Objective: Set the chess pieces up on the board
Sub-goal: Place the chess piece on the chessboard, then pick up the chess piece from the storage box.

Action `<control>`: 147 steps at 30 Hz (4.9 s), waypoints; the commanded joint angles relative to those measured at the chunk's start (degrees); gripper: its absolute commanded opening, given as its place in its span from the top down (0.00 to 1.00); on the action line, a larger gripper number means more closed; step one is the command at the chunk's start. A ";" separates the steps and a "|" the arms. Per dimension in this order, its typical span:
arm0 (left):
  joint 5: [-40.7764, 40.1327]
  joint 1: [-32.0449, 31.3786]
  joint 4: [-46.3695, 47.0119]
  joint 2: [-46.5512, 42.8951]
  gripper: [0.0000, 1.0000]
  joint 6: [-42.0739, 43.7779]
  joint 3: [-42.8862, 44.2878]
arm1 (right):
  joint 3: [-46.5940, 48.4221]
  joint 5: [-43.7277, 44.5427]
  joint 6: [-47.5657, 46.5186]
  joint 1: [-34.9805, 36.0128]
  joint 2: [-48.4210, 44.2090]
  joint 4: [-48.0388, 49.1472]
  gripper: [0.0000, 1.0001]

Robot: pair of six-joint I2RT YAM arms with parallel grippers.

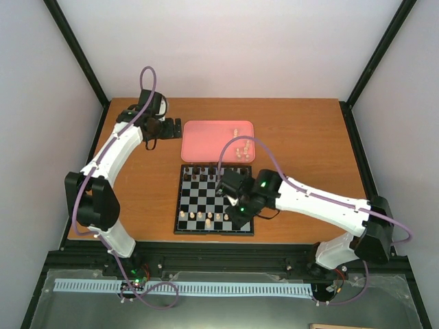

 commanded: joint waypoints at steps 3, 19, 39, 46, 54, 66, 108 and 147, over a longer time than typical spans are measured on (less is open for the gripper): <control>-1.17 0.06 2.12 -4.58 0.00 -1.49 -3.79 | -5.54 7.55 8.63 5.98 1.76 5.58 0.89; -1.89 0.01 5.53 -7.49 0.00 -0.19 -8.68 | -9.00 10.07 7.89 6.95 8.61 16.53 0.89; -2.89 0.01 4.99 -4.71 0.00 0.46 -7.40 | -7.18 8.32 3.74 3.97 13.48 17.82 0.89; -3.06 0.02 5.04 -4.44 0.00 0.60 -7.54 | -8.29 6.20 2.87 3.35 13.23 19.40 0.89; -3.18 0.02 4.90 -4.72 0.00 0.69 -8.04 | -9.35 5.06 3.51 3.34 12.72 19.41 0.89; -2.97 0.01 5.19 -4.93 0.00 0.61 -8.55 | -11.13 4.03 4.00 3.30 12.74 20.17 0.87; -1.59 0.02 4.31 -6.32 0.00 -0.36 -8.44 | 7.63 3.76 0.42 -14.16 10.25 8.36 0.60; -0.03 0.01 2.25 -0.72 0.00 -2.50 -4.75 | 68.49 4.77 -12.84 -36.52 63.46 12.22 0.46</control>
